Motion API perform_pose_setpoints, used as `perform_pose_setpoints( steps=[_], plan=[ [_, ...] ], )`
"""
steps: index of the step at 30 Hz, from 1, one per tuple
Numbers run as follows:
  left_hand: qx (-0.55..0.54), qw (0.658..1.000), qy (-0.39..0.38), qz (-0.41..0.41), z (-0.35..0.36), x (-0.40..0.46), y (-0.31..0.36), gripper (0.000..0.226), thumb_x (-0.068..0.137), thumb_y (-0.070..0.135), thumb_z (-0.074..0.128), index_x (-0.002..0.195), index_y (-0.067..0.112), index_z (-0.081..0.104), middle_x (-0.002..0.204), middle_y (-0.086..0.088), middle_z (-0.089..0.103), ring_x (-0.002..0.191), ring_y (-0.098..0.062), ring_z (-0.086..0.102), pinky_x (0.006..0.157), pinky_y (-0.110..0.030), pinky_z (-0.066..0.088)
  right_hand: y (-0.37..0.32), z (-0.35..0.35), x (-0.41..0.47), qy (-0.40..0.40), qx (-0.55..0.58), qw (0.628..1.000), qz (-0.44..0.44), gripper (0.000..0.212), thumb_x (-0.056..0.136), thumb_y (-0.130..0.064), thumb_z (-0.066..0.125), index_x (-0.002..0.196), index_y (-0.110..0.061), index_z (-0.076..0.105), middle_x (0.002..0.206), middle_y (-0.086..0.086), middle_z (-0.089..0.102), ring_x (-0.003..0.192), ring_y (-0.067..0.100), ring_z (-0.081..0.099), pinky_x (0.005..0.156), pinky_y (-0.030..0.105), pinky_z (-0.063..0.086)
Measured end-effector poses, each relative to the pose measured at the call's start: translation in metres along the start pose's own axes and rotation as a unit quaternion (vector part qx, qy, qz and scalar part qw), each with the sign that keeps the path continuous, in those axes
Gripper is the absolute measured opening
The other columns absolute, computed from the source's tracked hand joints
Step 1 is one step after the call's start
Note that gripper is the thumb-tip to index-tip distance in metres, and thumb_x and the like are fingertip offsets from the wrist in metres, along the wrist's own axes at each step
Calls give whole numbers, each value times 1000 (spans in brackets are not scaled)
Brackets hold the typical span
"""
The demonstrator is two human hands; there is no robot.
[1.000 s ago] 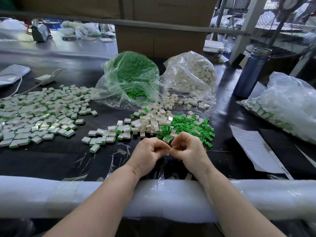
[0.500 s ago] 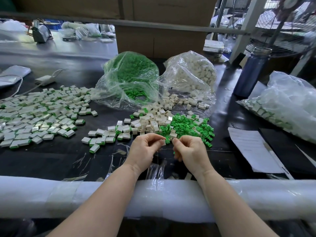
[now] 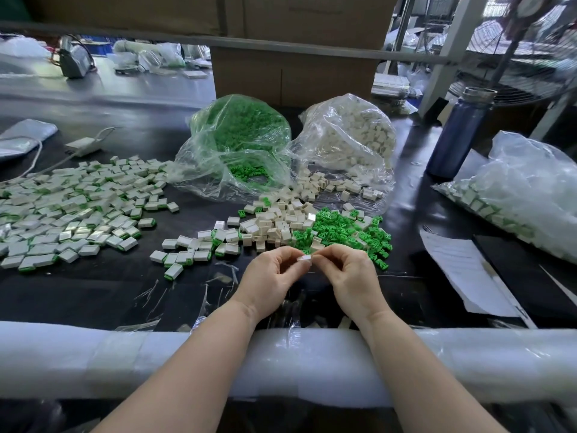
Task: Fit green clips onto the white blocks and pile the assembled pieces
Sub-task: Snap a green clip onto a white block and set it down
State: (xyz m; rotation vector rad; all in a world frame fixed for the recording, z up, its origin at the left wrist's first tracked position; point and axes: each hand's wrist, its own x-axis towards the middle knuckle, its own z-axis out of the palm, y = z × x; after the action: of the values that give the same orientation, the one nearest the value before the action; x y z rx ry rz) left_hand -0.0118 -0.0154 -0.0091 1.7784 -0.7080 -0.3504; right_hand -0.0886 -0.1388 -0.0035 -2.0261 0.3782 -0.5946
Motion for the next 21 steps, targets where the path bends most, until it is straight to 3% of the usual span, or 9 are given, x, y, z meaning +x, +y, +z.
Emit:
perform_pose_setpoints(
  steps=[8, 15, 21],
  plan=[
    [-2, 1000, -2, -9, -2, 0, 2, 10, 85, 16, 65, 94, 13, 69, 89, -7, 70, 89, -23, 65, 87, -36, 52, -1, 0, 1, 3, 80, 995, 53, 19, 82, -7, 68, 67, -19, 64, 64, 5, 64, 57, 14, 55, 58, 34, 50],
    [8, 999, -30, -25, -2, -3, 2, 11, 86, 12, 63, 94, 8, 70, 89, -8, 71, 88, -22, 66, 91, -40, 50, -3, -2, 1, -40, 67, 994, 77, 25, 83, -5, 66, 61, -17, 61, 52, -4, 54, 46, 5, 46, 50, 22, 42],
    [54, 997, -46, -12, -2, -4, 0, 14, 86, 16, 64, 95, 9, 72, 88, -8, 72, 89, -25, 66, 89, -42, 49, -3, -4, 1, -76, 56, 992, 85, 26, 83, -4, 65, 61, -17, 61, 52, -4, 56, 43, 0, 46, 48, 16, 40]
  ],
)
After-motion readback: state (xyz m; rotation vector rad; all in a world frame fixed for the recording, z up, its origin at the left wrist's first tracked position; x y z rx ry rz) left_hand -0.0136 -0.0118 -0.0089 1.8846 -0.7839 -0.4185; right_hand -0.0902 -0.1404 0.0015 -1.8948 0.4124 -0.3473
